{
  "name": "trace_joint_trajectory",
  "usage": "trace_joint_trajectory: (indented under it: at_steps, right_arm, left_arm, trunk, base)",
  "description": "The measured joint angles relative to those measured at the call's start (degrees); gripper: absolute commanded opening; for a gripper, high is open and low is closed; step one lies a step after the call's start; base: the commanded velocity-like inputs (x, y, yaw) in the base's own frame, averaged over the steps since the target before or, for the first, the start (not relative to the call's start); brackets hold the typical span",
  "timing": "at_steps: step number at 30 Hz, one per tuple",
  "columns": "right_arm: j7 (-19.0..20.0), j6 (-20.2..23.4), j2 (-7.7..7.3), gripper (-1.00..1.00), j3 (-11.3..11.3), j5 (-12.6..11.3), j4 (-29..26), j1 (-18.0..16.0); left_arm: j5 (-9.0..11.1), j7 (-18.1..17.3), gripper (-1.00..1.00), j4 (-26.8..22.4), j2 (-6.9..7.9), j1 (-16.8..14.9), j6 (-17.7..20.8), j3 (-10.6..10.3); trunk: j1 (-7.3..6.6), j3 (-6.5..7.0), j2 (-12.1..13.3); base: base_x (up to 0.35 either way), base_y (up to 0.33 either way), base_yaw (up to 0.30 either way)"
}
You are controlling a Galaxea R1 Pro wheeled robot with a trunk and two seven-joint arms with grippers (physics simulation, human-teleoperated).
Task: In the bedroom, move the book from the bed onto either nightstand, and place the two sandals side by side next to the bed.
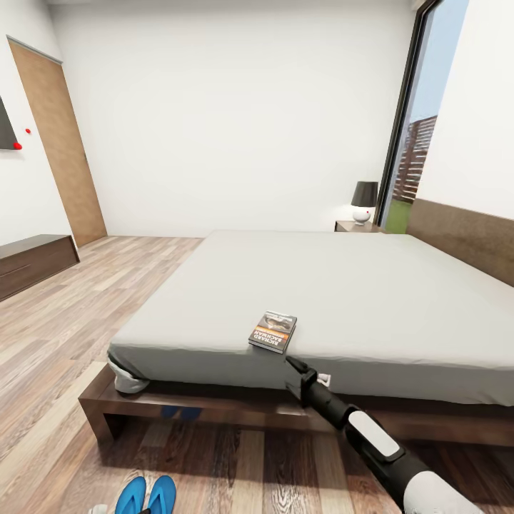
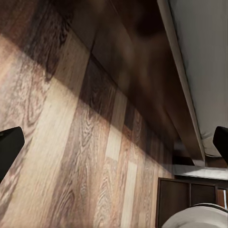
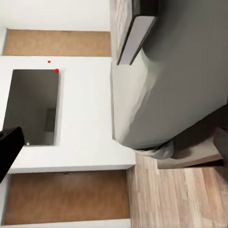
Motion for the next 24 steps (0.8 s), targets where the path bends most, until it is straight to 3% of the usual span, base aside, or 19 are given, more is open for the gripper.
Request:
trace_joint_trajectory:
  at_steps: [16,24]
  right_arm:
    - [-1.5,-0.3,1.02,1.0,-0.3,-4.5,0.0,-1.6]
    - [-5.2,-0.5,1.34,1.0,-2.0,-6.0,0.0,-1.7]
  left_arm:
    - [0.1,-0.1,1.0,0.0,-0.18,0.0,-0.2,0.0]
    - [0.1,0.0,1.0,0.0,-0.27,0.0,-0.3,-0.1]
  trunk:
    - [0.0,0.0,0.0]
    - [0.0,0.0,0.0]
  base:
    - [0.0,0.0,0.0]
    - [0.0,0.0,0.0]
